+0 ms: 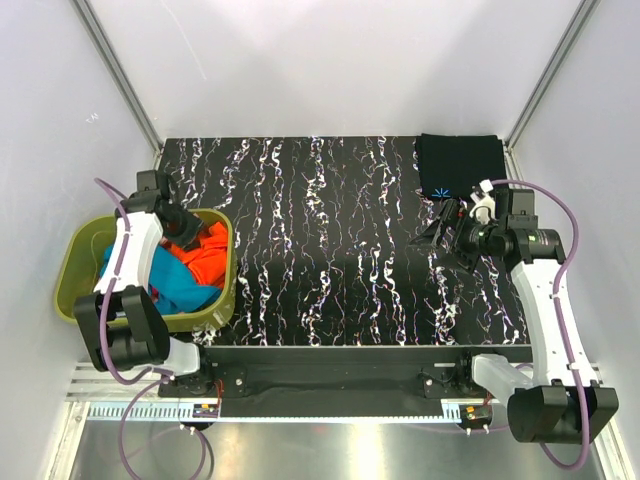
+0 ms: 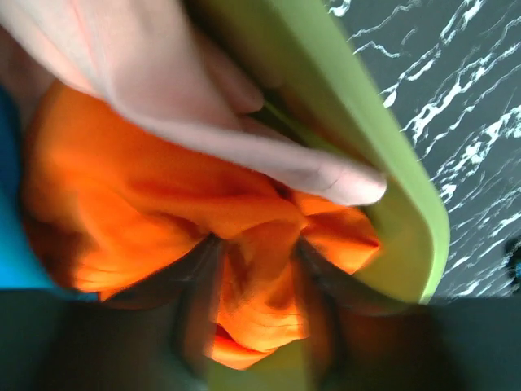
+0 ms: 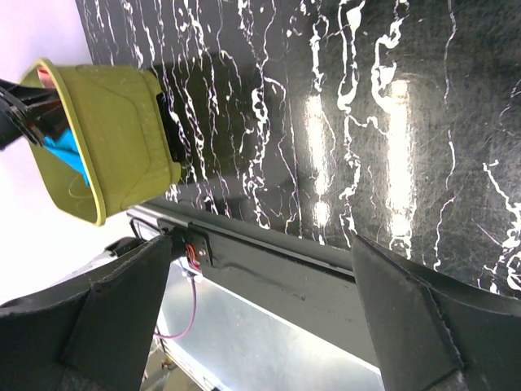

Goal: Fold and stack the t-shirts
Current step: Grab the tshirt from the pile, then move the tshirt to the center of the board, then flatten the tshirt out

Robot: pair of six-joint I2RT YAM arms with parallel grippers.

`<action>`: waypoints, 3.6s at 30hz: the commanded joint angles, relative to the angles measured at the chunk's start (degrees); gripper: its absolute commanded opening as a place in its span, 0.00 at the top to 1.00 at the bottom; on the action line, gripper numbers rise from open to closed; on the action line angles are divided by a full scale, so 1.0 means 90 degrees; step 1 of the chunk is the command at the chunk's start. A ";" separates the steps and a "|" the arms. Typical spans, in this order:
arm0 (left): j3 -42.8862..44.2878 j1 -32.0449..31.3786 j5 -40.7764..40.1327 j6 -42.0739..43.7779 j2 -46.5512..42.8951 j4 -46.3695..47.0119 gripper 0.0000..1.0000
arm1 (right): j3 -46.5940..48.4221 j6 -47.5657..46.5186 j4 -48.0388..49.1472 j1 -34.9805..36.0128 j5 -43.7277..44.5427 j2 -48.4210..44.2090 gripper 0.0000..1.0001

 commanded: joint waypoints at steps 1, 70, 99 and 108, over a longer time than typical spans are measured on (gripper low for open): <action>0.0125 0.0022 0.0131 0.0082 -0.0240 0.0388 0.72 | 0.0314 -0.0181 -0.0099 0.0151 0.0076 0.0053 0.02; 0.2371 -0.4578 0.1292 0.1166 0.3486 0.0893 0.25 | 0.1887 -0.0328 -0.0168 0.2075 0.3435 0.5239 0.22; 0.3056 -0.4460 0.2112 0.1264 0.4798 0.1461 0.87 | 0.2941 -0.0700 -0.0207 0.2905 0.3862 0.6440 0.37; 0.2403 -0.4373 0.1440 0.1352 0.3648 0.1285 0.98 | 0.2736 -0.0504 -0.0402 0.2896 0.4930 0.5262 0.96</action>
